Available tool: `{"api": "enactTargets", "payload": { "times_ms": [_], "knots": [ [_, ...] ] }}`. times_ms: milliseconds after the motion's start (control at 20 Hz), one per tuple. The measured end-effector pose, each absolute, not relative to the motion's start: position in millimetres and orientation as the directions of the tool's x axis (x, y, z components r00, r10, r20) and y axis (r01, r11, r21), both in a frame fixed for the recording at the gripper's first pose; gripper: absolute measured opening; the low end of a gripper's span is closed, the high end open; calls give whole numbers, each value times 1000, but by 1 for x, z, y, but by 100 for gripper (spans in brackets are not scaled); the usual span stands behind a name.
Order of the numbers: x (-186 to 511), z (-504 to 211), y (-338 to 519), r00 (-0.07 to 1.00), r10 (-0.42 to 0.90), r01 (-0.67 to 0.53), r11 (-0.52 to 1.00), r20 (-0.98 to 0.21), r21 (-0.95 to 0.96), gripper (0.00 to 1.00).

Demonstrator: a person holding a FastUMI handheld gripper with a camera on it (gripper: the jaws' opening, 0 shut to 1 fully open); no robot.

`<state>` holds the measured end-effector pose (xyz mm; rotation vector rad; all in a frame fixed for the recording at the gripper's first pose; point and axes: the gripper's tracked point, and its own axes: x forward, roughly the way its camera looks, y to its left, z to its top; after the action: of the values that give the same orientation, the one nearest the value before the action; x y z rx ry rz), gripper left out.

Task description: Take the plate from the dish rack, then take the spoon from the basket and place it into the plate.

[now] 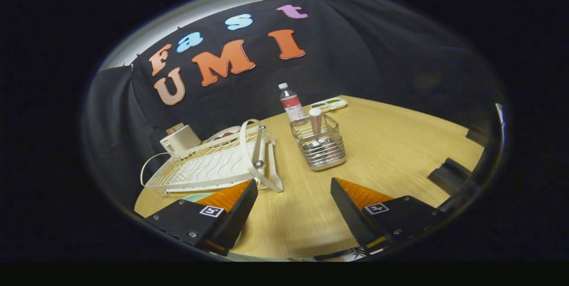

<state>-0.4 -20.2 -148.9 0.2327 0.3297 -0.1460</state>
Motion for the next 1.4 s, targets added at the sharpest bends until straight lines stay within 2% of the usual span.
{"api": "enactTargets", "payload": {
  "times_ms": [200,450,600,700,750,900,1050,1150,1400],
  "knots": [
    [15,-120,-51,949,-173,212,969,-263,127,99],
    [41,-89,-63,967,-183,196,979,-178,58,95],
    [53,-86,-65,966,-206,209,978,-156,3,85],
    [57,-85,-65,965,-215,215,976,-148,-17,73],
    [58,-87,-63,965,-213,212,977,-151,-22,60],
    [63,-87,-62,963,-220,216,976,-155,-39,41],
    [66,-83,-53,967,-200,199,980,-156,-19,15],
    [68,-82,-52,968,-197,194,980,-153,-37,10],
    [64,-64,-44,973,-189,181,981,-129,-72,8]
  ]
}}
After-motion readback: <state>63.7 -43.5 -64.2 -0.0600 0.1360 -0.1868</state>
